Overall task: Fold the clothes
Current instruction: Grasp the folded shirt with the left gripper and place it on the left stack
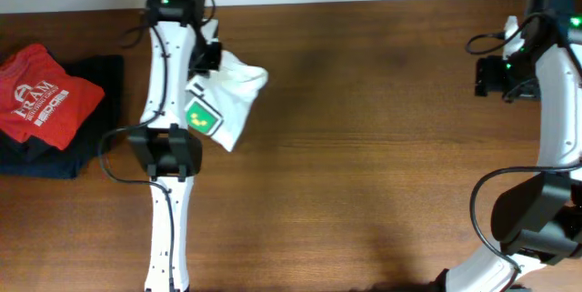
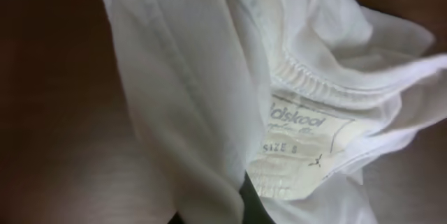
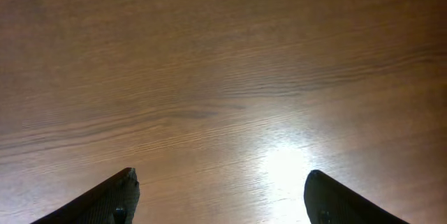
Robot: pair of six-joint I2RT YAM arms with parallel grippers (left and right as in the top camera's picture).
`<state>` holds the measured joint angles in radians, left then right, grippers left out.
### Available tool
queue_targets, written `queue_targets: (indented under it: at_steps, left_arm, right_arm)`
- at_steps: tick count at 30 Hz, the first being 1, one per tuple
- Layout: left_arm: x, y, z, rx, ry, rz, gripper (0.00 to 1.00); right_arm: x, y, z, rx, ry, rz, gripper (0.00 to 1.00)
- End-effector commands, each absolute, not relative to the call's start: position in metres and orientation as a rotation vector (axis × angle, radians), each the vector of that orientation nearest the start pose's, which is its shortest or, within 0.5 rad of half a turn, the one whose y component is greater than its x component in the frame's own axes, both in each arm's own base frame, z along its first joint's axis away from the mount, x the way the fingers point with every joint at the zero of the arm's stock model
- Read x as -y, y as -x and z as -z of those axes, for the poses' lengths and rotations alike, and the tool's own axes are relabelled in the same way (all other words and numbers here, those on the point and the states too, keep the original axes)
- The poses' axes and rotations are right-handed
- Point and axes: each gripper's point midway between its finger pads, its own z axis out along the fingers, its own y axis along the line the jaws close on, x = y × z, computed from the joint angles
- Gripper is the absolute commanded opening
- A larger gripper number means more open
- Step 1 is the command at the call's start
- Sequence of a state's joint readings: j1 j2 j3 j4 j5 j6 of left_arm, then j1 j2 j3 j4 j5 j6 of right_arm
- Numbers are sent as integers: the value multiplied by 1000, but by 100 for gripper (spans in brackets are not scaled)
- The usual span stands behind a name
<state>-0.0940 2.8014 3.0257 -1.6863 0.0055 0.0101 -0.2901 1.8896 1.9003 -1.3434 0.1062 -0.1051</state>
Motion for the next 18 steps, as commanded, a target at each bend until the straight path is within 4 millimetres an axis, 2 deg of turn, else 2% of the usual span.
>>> queue_targets:
  at_steps: [1, 2, 3, 5, 7, 8, 9, 11, 14, 16, 18]
  left_arm:
    - [6, -518, -131, -2925, -1, -103, 0]
    - [-1, -513, -148, -2911, 12, -136, 0]
    - [-13, -496, -172, -2911, 28, -204, 0]
    - [-31, -453, -199, -2957, 57, -305, 0]
    - [-64, -415, -215, -2982, 117, -468, 0]
    - [-88, -410, -219, -2964, 184, -533, 0]
    - [-103, -415, -220, -2929, 248, -532, 1]
    - [-159, -435, -228, -2774, 441, -528, 1]
    - [-232, -435, -235, -2621, 667, -410, 0]
    - [-275, -444, -241, -2482, 741, -315, 0]
    - [-290, -448, -238, -2439, 760, -245, 0]
  right_arm:
    - [138, -380, -206, -2855, -324, 210, 79]
    - [138, -380, -206, -2855, -324, 210, 79]
    - [138, -380, -206, -2855, -324, 209, 79]
    - [138, -380, -206, -2855, -324, 210, 79]
    - [138, -380, -206, -2858, -320, 210, 79]
    - [138, -380, -206, -2858, -319, 210, 79]
    - [138, -380, -206, -2858, -319, 210, 79]
    - [138, -380, -206, -2859, -319, 210, 79]
    - [137, -380, -206, -2859, -318, 209, 79]
    - [137, -380, -206, -2859, -318, 209, 79]
    - [137, -380, -206, -2859, -317, 209, 79]
